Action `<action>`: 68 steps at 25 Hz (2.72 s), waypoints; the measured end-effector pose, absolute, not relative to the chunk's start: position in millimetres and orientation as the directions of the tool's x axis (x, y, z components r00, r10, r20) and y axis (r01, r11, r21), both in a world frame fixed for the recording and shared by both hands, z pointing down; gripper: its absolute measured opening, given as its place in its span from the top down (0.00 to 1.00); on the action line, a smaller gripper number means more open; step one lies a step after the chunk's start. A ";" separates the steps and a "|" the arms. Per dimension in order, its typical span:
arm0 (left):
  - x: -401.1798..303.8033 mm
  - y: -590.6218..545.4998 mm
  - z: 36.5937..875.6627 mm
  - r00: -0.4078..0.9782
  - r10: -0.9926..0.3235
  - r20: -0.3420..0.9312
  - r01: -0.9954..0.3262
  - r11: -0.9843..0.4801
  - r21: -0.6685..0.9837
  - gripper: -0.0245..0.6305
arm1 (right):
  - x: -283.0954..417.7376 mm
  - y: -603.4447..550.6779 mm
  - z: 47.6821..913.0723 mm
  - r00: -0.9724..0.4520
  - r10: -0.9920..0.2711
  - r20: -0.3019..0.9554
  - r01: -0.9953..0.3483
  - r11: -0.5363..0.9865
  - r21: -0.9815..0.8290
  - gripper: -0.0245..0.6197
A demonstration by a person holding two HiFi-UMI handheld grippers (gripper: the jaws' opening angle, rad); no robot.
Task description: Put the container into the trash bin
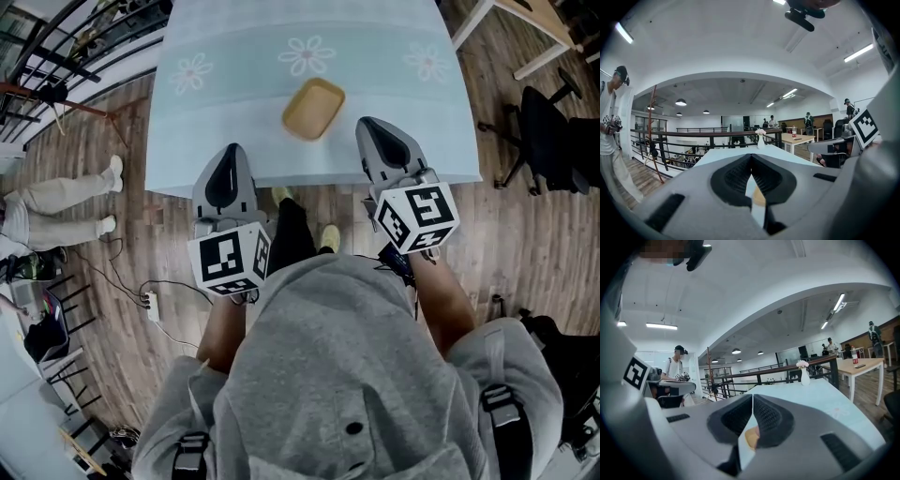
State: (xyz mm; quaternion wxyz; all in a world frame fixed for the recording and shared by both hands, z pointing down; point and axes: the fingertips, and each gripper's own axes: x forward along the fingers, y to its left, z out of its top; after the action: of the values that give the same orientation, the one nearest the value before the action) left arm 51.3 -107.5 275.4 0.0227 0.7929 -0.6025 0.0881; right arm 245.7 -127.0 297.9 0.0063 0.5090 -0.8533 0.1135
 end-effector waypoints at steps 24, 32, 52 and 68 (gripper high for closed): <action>21.0 -150.8 295.1 0.237 -0.952 0.196 -0.969 -0.246 -0.024 0.93 | 195.6 -168.6 337.1 -0.576 -0.765 0.288 -0.815 0.565 -0.130 0.91; 13.8 -172.6 314.3 0.242 -0.941 0.237 -0.968 -0.249 -0.001 0.93 | 184.7 -183.7 363.7 -0.585 -0.723 0.368 -0.804 0.577 -0.144 0.91; 6.3 -216.3 353.7 0.258 -0.909 0.328 -0.965 -0.259 0.041 0.93 | 159.5 -199.4 426.3 -0.611 -0.571 0.548 -0.752 0.636 -0.175 0.79; -1.1 -237.7 381.1 0.263 -0.886 0.382 -0.965 -0.252 0.080 0.93 | 144.9 -194.6 476.5 -0.599 -0.434 0.673 -0.708 0.679 -0.192 0.79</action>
State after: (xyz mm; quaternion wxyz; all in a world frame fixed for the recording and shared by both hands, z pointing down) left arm -1.1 -237.7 381.1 0.1506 0.7802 -0.5929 0.1307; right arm 144.9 -194.6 476.5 0.3024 0.3301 -0.8650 0.2265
